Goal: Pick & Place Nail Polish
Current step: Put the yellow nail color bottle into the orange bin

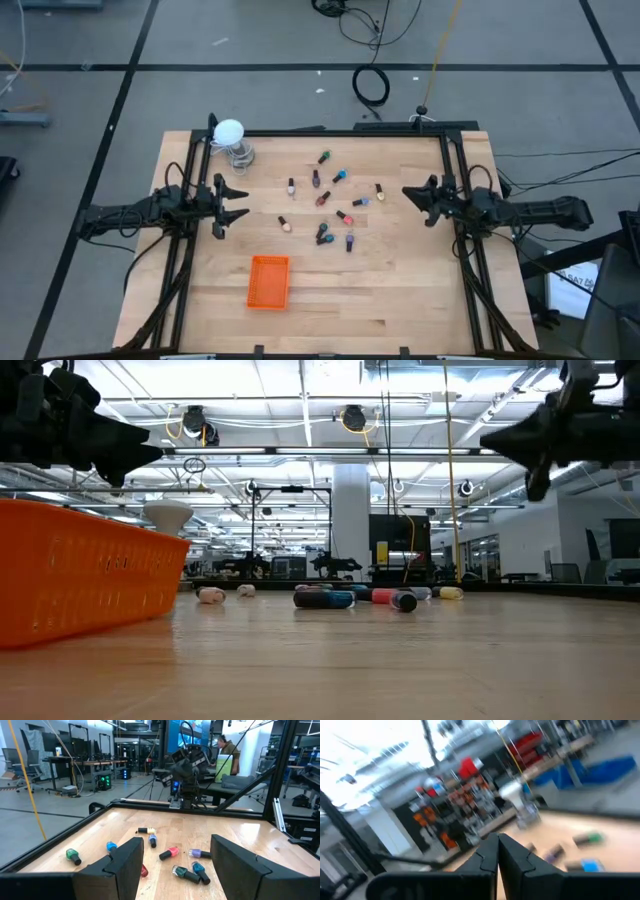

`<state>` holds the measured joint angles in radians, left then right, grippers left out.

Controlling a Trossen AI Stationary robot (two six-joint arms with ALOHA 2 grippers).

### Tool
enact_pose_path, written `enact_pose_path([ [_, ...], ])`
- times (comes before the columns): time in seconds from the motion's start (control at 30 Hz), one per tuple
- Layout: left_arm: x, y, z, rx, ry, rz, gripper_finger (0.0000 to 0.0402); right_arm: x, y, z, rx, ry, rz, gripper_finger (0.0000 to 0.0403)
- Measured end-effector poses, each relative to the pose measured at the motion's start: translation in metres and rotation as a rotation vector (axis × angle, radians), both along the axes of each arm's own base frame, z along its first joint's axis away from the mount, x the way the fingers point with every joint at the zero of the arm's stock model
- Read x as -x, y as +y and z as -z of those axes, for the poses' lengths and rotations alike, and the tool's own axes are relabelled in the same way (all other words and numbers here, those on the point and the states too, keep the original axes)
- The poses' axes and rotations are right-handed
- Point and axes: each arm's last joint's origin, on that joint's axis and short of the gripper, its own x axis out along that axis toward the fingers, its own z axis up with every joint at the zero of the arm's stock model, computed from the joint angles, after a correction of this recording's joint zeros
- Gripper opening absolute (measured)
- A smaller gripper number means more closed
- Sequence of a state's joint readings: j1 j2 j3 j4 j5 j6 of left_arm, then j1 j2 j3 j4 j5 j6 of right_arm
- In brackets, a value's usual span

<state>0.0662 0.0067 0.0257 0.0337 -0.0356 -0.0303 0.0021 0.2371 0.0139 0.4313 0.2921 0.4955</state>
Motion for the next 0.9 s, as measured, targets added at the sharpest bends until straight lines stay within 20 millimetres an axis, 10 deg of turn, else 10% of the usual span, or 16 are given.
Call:
enact_pose_path([
  [0.23, 0.0, 0.0, 0.0, 0.0, 0.0, 0.0, 0.0228, -0.022, 0.0, 0.001, 0.159, 0.052, 0.021, 0.0036],
  [0.47, 0.0, 0.0, 0.0, 0.0, 0.003, 0.0, 0.0228, -0.076, -0.001, -0.016, 0.231, 0.419, 0.049, 0.0188],
  [0.67, 0.0, 0.0, 0.0, 0.0, 0.002, 0.001, 0.0228, -0.113, -0.024, -0.028, -0.045, 0.89, 0.294, 0.0269],
  [0.9, 0.0, 0.0, 0.0, 0.0, 0.003, 0.007, 0.0228, -0.131, -0.056, 0.005, -0.291, 1.124, 0.351, 0.0257],
])
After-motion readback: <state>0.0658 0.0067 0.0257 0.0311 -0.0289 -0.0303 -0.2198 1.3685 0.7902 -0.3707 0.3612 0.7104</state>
